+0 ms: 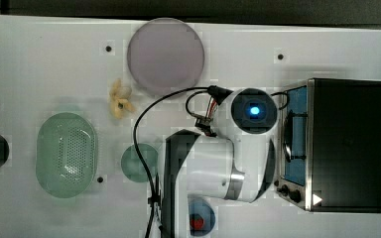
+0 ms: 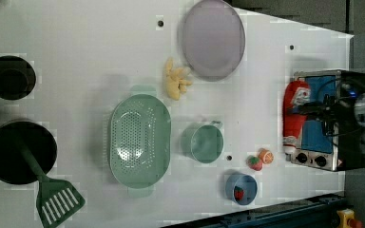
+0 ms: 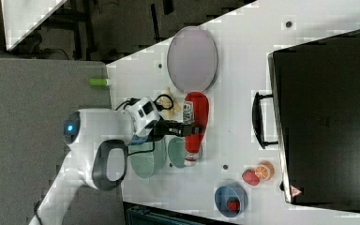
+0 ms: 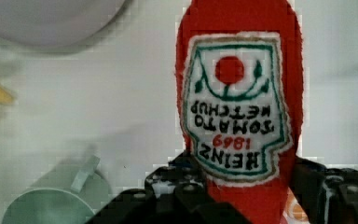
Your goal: Pick ketchup from strainer and place it on the table
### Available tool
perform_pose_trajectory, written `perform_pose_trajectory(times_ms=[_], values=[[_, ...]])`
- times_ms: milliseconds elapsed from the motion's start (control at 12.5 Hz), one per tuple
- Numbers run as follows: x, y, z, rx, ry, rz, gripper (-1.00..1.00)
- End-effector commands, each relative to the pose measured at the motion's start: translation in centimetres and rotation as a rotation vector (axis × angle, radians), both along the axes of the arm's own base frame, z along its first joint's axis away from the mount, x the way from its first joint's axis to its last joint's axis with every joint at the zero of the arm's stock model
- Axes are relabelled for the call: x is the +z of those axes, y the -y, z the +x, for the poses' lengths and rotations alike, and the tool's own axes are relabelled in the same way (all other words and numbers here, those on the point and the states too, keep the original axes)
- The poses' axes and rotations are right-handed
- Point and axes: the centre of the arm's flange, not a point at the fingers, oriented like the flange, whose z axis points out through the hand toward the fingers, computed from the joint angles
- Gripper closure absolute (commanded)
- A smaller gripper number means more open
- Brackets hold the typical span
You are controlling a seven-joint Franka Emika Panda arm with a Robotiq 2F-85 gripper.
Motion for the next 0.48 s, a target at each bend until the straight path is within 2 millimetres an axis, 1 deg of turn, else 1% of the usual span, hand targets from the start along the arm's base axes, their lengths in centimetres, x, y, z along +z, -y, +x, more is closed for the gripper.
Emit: perform_pose_trajectory(times_ms=[80,160,240,400,480], values=[[-3.7,-2.4,-0.1,0.091,-0.012,0.027,-0.13],[-5.3,-2.4,0.0,0.090,-0.021,0.036,-0.13],[-6.9,-2.4,0.2,0.088,-0.020,0.045,-0.19],[-9.4,-2.4,0.6,0.085,0.001,0.056,-0.61],[-10.1,-2.6,0.7,0.087,0.000,0.060,-0.83]])
